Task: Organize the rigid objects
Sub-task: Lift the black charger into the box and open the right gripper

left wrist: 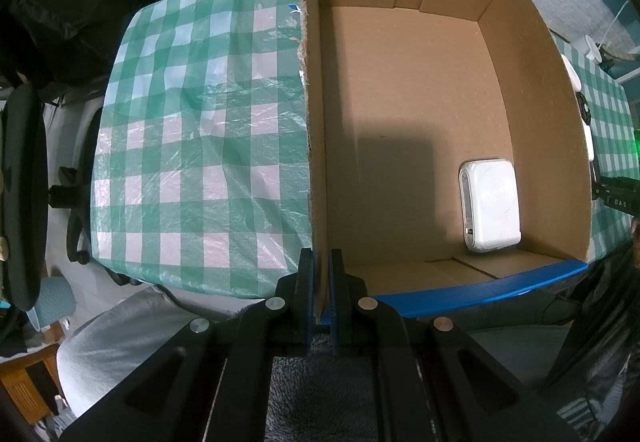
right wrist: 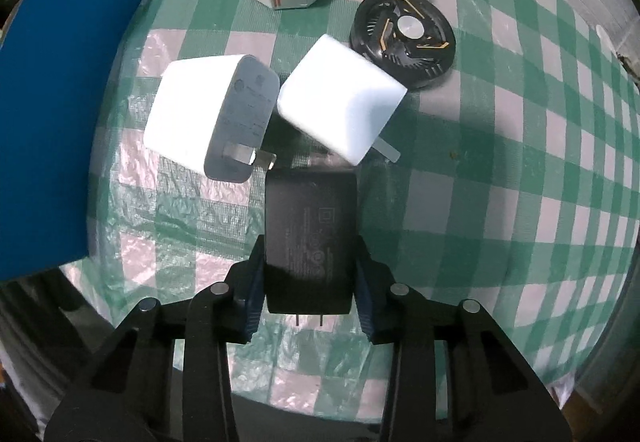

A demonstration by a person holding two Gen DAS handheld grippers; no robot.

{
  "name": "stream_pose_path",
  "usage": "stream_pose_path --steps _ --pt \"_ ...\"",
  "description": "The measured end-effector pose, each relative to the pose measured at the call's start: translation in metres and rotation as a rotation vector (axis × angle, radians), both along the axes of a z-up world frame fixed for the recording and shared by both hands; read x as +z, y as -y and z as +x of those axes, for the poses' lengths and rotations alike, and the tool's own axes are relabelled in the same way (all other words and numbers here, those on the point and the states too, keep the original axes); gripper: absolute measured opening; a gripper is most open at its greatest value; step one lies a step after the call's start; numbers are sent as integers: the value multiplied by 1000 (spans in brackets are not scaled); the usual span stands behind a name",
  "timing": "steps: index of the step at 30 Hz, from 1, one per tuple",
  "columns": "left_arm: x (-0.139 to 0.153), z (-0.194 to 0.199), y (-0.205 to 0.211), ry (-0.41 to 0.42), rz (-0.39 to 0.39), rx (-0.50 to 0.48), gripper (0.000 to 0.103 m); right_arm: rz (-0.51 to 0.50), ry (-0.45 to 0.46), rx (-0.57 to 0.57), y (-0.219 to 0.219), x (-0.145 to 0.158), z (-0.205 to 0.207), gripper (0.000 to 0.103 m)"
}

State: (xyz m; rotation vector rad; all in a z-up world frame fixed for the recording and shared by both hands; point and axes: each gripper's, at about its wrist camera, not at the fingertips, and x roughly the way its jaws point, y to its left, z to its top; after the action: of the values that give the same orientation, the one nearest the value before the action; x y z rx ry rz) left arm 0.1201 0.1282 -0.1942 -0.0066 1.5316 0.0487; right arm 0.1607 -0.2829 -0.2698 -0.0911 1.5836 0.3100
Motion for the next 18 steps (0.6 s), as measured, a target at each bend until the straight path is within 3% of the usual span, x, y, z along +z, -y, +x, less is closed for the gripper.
stream_pose_path --steps 7,14,18 --pt "0 2 0 -10 6 -3 6 18 24 -32 13 -7 4 40" --pt "-1 2 2 -12 7 -5 6 23 25 -53 -1 -19 12 37" --pt "-1 2 3 -12 8 -11 6 25 33 -41 5 -8 1 37"
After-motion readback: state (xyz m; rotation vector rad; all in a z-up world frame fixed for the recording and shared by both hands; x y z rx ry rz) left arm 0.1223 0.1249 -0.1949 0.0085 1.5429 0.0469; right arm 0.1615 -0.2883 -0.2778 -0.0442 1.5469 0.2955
